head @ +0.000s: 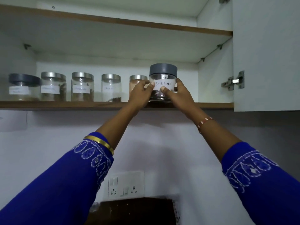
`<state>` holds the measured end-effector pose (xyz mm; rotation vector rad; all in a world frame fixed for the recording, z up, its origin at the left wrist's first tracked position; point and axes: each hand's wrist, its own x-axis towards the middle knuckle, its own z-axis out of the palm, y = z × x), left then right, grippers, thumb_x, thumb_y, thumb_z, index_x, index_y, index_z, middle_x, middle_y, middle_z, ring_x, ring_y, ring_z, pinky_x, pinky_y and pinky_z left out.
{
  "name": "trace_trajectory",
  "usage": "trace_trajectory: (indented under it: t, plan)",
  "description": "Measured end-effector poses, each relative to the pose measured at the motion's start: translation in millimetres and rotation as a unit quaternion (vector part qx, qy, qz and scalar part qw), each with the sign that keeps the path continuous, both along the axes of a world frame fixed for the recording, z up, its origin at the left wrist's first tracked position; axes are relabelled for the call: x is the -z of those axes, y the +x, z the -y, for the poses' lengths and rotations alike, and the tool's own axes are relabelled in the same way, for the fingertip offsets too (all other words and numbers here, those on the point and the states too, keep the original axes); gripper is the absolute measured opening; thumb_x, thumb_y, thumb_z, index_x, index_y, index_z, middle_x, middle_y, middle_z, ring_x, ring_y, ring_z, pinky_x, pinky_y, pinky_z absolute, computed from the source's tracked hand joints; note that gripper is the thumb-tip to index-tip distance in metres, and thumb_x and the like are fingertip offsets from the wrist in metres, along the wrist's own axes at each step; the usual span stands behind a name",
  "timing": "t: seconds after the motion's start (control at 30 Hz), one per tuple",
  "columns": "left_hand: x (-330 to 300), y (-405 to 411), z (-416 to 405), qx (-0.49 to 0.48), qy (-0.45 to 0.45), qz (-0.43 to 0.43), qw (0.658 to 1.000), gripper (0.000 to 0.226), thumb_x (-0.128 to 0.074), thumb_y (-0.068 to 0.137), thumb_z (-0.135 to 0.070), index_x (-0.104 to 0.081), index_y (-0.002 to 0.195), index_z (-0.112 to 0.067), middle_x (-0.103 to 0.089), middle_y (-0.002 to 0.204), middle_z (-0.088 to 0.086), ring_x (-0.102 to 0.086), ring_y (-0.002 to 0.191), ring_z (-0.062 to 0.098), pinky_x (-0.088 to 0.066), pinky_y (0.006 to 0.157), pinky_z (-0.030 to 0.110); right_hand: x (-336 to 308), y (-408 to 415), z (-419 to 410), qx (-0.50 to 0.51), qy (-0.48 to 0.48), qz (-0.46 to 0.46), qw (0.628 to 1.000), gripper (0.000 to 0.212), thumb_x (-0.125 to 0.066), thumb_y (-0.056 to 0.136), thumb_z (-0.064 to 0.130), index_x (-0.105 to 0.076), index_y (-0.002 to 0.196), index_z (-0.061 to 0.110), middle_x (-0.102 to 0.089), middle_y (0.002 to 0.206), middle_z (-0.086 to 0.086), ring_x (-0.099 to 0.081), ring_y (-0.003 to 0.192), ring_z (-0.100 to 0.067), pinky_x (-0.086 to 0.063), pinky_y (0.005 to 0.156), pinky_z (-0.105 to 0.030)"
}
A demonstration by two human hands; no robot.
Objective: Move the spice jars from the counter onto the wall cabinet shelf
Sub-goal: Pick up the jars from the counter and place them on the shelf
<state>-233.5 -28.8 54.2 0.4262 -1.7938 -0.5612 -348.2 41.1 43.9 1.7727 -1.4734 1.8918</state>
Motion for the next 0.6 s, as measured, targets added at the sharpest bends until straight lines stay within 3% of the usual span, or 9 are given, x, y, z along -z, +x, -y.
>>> trace_trajectory:
  t: [0.1,0.2,0.3,0.43,0.6]
  plan:
    - [-4.2,-11.9,12.8,-0.012,-0.002,0.005,1.000,0.045,-0.044,0.095,-0.038,-0.053,0.125,-0.006,-0.066,0.108,0.016,-0.064,0.094,0.024,-0.051,0.092,0.040,-9.8,-14.8,12.9,0.008,-0.001,-0.001,1.000,0.042,-0.049,0.093,0.032,-0.043,0.131,0.015,-0.060,0.120,-0.006,-0.060,0.105,-0.021,-0.047,0.080,-0.023]
    - [-10.7,-29.9,25.4,0.001,-0.001,0.012,1.000,0.044,-0.042,0.096,-0.035,-0.054,0.122,-0.002,-0.065,0.107,0.019,-0.065,0.096,0.026,-0.051,0.093,0.040,-23.1,-30.9,25.6,0.009,-0.006,-0.001,1.000,0.045,-0.048,0.094,0.032,-0.040,0.135,0.014,-0.057,0.118,-0.002,-0.057,0.107,-0.019,-0.047,0.089,-0.028]
    - [-14.3,-43.5,35.9,-0.015,-0.015,0.030,0.999,0.041,-0.038,0.098,-0.030,-0.053,0.122,0.000,-0.063,0.112,0.021,-0.062,0.103,0.031,-0.048,0.088,0.037,-26.3,-42.9,38.2,0.028,0.007,-0.030,0.999,0.051,-0.050,0.094,0.028,-0.032,0.140,0.015,-0.055,0.123,-0.004,-0.054,0.103,-0.016,-0.044,0.076,-0.018]
    - [-18.3,-42.9,43.1,-0.053,-0.008,0.090,0.995,0.041,-0.045,0.096,-0.028,-0.053,0.124,0.000,-0.061,0.120,0.019,-0.059,0.110,0.031,-0.048,0.094,0.039,-13.8,-49.7,49.1,0.057,0.045,-0.037,0.997,0.051,-0.049,0.094,0.029,-0.032,0.140,0.014,-0.054,0.132,-0.010,-0.055,0.114,-0.026,-0.042,0.087,-0.027]
    - [-26.5,-46.7,51.3,-0.102,0.021,0.132,0.986,0.041,-0.062,0.087,-0.021,-0.055,0.119,0.003,-0.063,0.113,0.015,-0.060,0.106,0.030,-0.049,0.094,0.039,-17.4,-54.4,56.5,0.147,0.067,-0.054,0.985,0.050,-0.057,0.091,0.027,-0.038,0.131,0.003,-0.054,0.129,-0.017,-0.054,0.115,-0.030,-0.036,0.079,-0.025]
